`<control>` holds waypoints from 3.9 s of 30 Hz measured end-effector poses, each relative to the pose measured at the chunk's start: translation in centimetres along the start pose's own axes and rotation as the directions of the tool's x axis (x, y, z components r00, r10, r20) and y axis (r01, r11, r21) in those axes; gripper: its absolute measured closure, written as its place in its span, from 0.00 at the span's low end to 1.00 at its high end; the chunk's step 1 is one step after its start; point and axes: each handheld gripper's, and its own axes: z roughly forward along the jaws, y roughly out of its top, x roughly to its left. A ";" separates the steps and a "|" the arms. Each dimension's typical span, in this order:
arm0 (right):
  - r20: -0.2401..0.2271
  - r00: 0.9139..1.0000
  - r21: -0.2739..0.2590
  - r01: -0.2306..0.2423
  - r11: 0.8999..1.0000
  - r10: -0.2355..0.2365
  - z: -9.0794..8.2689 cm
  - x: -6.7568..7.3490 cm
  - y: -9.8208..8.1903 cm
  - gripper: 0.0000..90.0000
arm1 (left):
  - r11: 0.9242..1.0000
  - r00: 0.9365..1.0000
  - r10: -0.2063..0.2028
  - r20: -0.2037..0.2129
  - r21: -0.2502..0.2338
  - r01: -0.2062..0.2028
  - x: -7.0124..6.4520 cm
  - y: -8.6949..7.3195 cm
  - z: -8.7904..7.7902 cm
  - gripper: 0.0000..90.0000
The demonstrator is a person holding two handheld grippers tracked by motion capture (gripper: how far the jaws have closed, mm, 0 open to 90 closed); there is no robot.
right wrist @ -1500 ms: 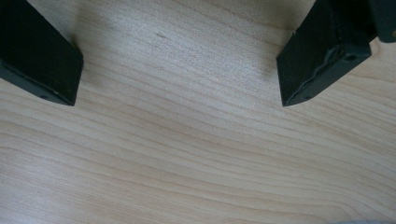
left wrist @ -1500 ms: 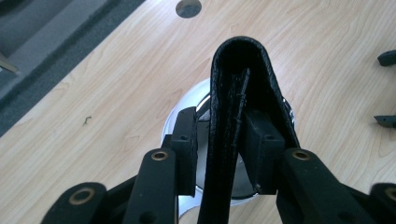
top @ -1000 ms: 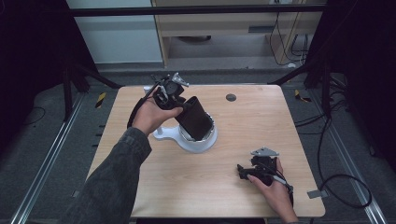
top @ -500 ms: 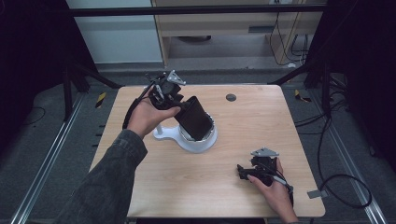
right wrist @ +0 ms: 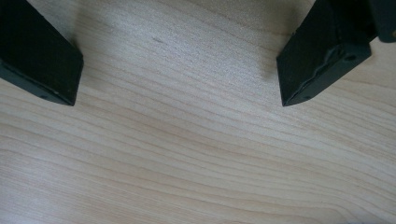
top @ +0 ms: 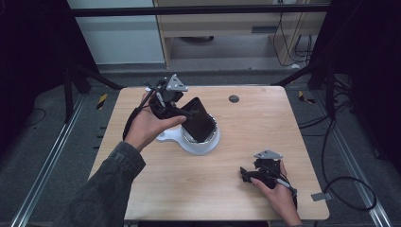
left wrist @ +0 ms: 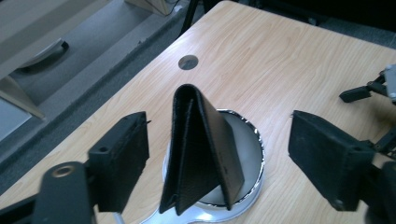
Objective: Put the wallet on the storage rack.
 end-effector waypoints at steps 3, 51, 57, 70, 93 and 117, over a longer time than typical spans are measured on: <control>0.000 1.000 0.001 0.001 1.000 -0.001 0.0 0.0 0.0 0.01 | 1.000 1.000 -0.001 -0.007 -0.007 0.001 -0.4 -0.4 -0.1 0.13; -0.005 1.000 0.002 -0.002 1.000 0.002 -0.2 0.1 -0.1 0.01 | 0.996 0.995 -0.082 0.056 0.032 0.080 -4.4 -13.9 1.3 0.05; -0.004 1.000 0.002 -0.002 1.000 0.002 -0.2 0.1 -0.1 0.01 | 0.995 0.995 -0.083 0.058 0.067 0.079 -4.6 -15.4 2.0 0.05; -0.005 1.000 0.002 -0.002 1.000 0.002 -0.2 0.1 -0.1 0.01 | 0.988 0.992 -0.111 0.059 0.117 0.103 -4.7 -18.2 2.8 0.05; -0.004 1.000 0.001 -0.002 1.000 0.002 -0.2 0.1 -0.1 0.01 | 0.961 0.977 -0.209 -0.041 0.175 0.213 -2.3 -25.1 2.3 0.06; -0.005 1.000 0.002 -0.003 1.000 0.003 -0.2 0.1 -0.1 0.01 | 0.931 0.938 -0.315 -0.144 0.145 0.335 0.8 -29.0 3.0 0.06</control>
